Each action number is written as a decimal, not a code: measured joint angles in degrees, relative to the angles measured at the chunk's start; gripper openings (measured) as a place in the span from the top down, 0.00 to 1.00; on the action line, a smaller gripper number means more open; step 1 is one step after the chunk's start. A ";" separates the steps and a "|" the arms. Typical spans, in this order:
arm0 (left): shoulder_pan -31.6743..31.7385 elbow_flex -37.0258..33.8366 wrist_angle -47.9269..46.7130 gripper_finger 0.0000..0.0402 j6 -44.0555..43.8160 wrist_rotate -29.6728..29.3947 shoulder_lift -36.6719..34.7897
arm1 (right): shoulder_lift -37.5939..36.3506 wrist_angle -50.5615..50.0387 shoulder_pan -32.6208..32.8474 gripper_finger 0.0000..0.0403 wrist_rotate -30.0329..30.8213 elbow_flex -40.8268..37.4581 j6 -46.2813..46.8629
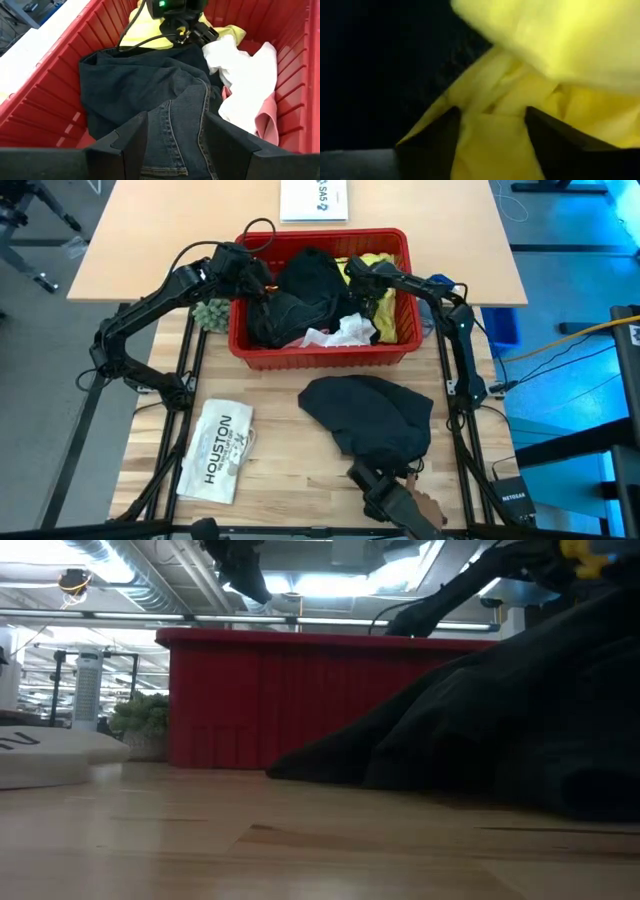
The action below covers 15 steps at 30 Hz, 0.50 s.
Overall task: Fold laundry
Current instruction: Remove the yellow shirt from the red bin
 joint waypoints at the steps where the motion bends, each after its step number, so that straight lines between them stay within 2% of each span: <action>1: 0.00 0.00 -0.02 0.55 0.05 0.00 0.00 | 0.03 -0.61 -0.21 0.57 0.11 0.00 1.16; 4: 0.00 0.00 -0.04 0.55 0.13 0.00 0.00 | -0.28 -2.56 -0.32 0.88 -0.83 0.09 2.91; 5: 0.00 0.00 -0.04 0.55 0.12 0.00 0.00 | -0.68 -3.24 -0.34 0.94 -1.83 0.09 3.34; 9: 0.04 0.00 0.11 0.55 0.22 0.00 0.00 | -4.09 -6.08 -0.27 0.98 -5.96 1.85 5.19; 15: 0.04 0.00 0.46 0.55 0.63 0.00 0.00 | -12.26 -10.60 0.16 0.99 -18.80 10.07 7.86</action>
